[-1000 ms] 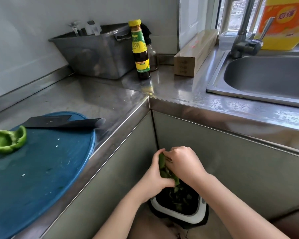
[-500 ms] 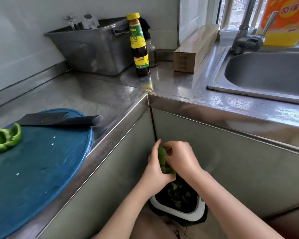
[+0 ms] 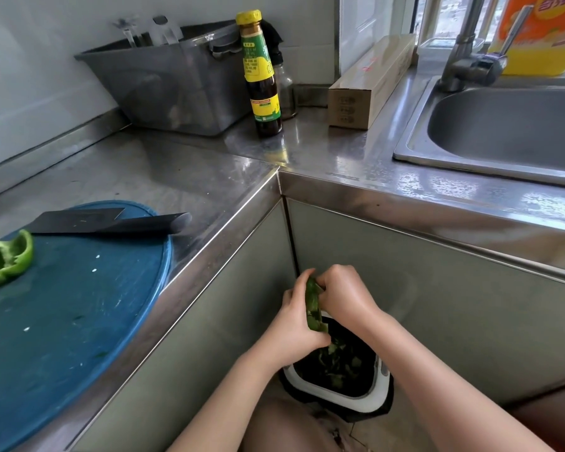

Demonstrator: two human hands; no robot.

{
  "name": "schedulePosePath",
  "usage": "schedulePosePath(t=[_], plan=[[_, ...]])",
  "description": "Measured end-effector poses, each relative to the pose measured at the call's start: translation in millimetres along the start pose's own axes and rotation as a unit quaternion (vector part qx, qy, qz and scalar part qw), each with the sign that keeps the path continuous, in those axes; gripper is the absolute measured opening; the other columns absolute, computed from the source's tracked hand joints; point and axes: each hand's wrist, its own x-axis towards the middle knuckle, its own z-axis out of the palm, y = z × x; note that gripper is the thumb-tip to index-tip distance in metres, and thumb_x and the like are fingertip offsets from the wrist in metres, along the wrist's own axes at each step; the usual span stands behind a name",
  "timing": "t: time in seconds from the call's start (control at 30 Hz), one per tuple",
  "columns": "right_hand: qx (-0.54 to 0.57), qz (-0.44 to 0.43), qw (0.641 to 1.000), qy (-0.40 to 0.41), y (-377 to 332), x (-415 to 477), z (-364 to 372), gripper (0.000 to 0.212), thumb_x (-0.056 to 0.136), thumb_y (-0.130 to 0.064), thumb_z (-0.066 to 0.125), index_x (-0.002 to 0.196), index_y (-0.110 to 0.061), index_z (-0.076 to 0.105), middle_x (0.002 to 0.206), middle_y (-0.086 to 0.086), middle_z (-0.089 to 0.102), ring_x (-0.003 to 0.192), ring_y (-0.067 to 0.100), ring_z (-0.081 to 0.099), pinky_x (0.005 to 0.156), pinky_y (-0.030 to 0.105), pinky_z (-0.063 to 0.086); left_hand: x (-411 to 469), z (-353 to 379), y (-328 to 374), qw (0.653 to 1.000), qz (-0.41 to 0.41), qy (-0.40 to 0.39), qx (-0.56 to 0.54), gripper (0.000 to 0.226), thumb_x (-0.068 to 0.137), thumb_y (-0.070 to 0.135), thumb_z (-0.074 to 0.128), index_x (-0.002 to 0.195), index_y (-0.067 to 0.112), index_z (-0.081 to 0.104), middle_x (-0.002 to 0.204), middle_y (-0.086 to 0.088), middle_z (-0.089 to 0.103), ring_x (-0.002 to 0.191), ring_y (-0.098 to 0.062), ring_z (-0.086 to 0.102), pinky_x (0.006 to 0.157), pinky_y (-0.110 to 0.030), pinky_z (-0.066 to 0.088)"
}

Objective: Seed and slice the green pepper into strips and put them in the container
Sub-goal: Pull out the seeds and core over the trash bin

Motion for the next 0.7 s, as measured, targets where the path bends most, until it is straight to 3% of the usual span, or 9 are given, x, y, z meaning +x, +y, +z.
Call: schedulePosePath(t=[0.13,0.23,0.4,0.5,0.57,0.7], plan=[[-0.022,-0.024,0.999,-0.042,-4,7,-10,0.028,0.073,-0.003,0.058,0.049,-0.008,0.045,0.05,0.004,0.035,0.049,0.017,0.029,0.042,0.026,0.023,3,-6,-2,1.0,-0.006,-0.013,-0.005,0.103,0.061,0.018,0.068,0.138,0.052,0.009,0.132,0.005,0.036,0.116,-0.01,0.046,0.101,-0.032,0.043],[-0.038,-0.032,0.996,-0.077,-7,12,-17,0.02,0.075,-0.011,0.064,0.057,-0.009,0.055,0.056,0.006,0.039,0.056,0.02,0.035,0.044,0.027,0.025,6,-11,-5,0.999,-0.008,-0.028,-0.016,0.102,0.054,0.025,0.067,0.137,0.053,0.013,0.132,0.004,0.043,0.115,-0.014,0.052,0.099,-0.037,0.046],[-0.032,-0.047,0.992,-0.109,-4,17,-22,0.04,0.071,-0.019,0.073,0.044,-0.015,0.044,0.046,-0.001,0.033,0.047,0.015,0.029,0.042,0.025,0.024,5,-22,-2,0.998,0.002,-0.061,-0.035,0.097,0.061,0.012,0.065,0.141,0.042,0.019,0.123,0.008,0.054,0.104,-0.013,0.059,0.093,-0.03,0.05],[-0.034,-0.049,0.987,-0.151,0,23,-25,0.03,0.068,-0.017,0.071,0.046,-0.016,0.051,0.045,-0.002,0.042,0.048,0.015,0.037,0.047,0.024,0.028,3,-29,1,0.995,0.002,-0.091,-0.048,0.094,0.063,0.008,0.063,0.142,0.039,0.021,0.118,0.009,0.057,0.1,-0.012,0.061,0.088,-0.026,0.05],[-0.021,-0.051,0.982,-0.179,1,27,-29,0.02,0.067,-0.015,0.069,0.05,-0.016,0.059,0.046,-0.004,0.051,0.048,0.012,0.045,0.048,0.021,0.032,2,-34,3,0.993,-0.004,-0.108,-0.052,0.094,0.062,0.007,0.062,0.142,0.037,0.022,0.117,0.008,0.058,0.096,-0.009,0.06,0.085,-0.023,0.05],[0.029,-0.047,0.966,-0.254,0,29,-42,0.023,0.073,-0.013,0.07,0.053,-0.023,0.064,0.044,-0.011,0.059,0.046,-0.002,0.057,0.046,0.005,0.037,2,-47,3,0.983,-0.011,-0.157,-0.089,0.094,0.062,0.002,0.059,0.142,0.038,0.025,0.126,0.004,0.055,0.113,-0.019,0.057,0.096,-0.035,0.047]])
